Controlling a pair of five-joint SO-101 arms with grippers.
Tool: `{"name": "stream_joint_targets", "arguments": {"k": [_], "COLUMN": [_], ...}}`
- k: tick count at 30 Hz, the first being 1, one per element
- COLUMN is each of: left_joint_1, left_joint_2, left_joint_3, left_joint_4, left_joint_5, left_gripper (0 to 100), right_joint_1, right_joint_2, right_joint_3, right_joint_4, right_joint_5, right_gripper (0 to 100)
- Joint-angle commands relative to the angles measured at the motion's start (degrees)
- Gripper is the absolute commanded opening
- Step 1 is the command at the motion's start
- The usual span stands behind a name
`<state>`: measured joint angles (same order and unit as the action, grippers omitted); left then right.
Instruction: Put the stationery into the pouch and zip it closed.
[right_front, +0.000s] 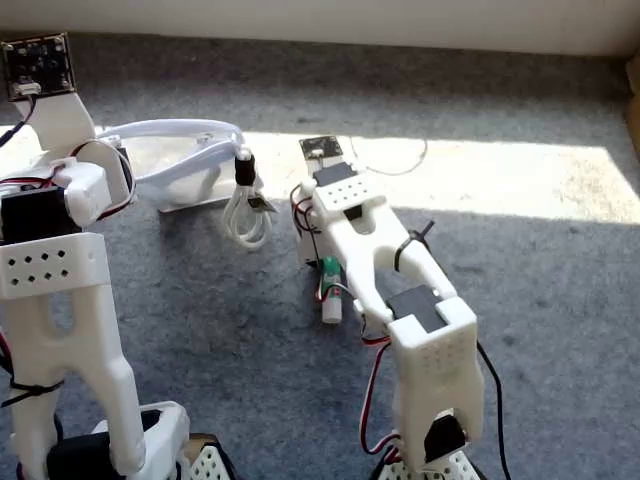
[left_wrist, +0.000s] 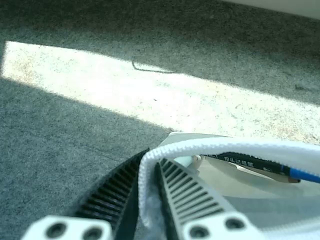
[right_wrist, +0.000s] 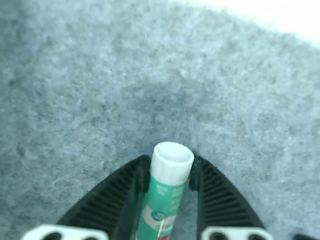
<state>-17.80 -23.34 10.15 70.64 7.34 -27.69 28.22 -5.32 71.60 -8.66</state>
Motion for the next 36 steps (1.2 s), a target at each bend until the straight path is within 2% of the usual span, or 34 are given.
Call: {"name": "stream_joint_targets", "arguments": {"k": [1,5,12,18,34,36], "left_joint_1": [0.9,0.9,1.0,1.0,2.0,2.0], "left_joint_2": [0.5,0.5,0.5,0.5,0.5,0.5], "left_joint_3": [-0.3,-0.3,-0.3,-0.3,-0.2,-0.2], "left_joint_4": [0.5,0.5,0.5,0.5,0.7,0.7], "left_joint_5": [-0.4,-0.4,-0.4,-0.4,-0.4,-0.4], "left_gripper": [1,1,1,1,1,1], "right_joint_1": [0.9,0.8,0.8,0.8,-0.1,-1.1], "right_joint_2": [-1.0,-1.4,-2.1,-10.3,-39.2,-42.5], "right_joint_3": [1.3,1.9,1.0,-0.8,5.4,5.7], "right_joint_4": [-3.6,-3.1,1.5,6.9,6.7,4.4], "right_joint_5": [-0.5,-0.3,-0.3,-0.3,-0.4,-0.4], "right_gripper": [12.1,0.1,0.5,0.5,0.5,0.5]}}
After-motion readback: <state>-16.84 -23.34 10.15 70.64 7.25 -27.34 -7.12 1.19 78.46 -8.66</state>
